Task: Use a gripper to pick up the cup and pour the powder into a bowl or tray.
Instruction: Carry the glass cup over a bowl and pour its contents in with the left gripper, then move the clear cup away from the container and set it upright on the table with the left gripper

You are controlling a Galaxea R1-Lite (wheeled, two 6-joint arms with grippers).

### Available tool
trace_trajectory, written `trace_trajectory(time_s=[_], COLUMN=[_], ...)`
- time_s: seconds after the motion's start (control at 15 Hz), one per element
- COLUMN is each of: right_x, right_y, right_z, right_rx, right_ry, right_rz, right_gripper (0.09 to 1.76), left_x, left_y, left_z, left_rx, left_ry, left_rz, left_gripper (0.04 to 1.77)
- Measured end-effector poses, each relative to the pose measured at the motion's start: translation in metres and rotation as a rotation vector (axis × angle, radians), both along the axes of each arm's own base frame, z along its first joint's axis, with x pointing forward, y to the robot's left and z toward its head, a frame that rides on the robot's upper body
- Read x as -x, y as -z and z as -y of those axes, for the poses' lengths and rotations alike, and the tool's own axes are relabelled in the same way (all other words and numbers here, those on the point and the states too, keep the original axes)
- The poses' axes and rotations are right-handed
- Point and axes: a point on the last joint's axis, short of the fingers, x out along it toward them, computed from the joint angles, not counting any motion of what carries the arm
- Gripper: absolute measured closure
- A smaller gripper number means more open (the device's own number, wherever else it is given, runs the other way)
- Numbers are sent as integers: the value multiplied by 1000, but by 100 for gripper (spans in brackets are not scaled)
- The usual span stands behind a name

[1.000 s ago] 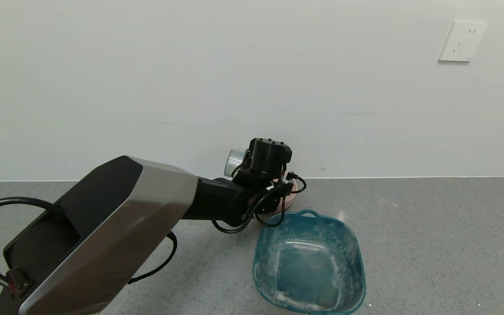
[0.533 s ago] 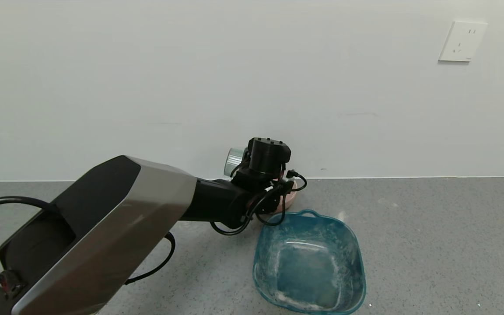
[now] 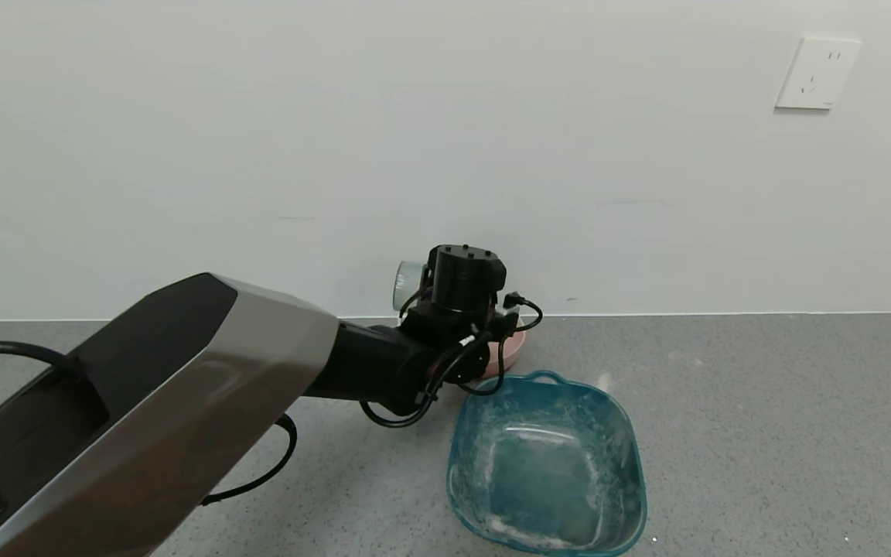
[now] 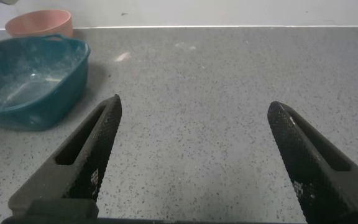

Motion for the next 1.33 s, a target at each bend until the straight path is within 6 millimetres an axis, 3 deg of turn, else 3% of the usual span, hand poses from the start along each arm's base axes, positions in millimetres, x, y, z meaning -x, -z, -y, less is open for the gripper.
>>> trace_trajectory(time_s=[0.87,1.33], right_x=[0,0], right_y=[0,0], right_z=[0,0], right_rx=[0,0], right_ry=[0,0], right_rz=[0,0], right_gripper=[14,14], left_x=[29,43], left_y=[17,11], left_z=[-18,-49], left_rx=[396,659], left_ry=[37,9], left_rz=[58,54], left_gripper=[55,55])
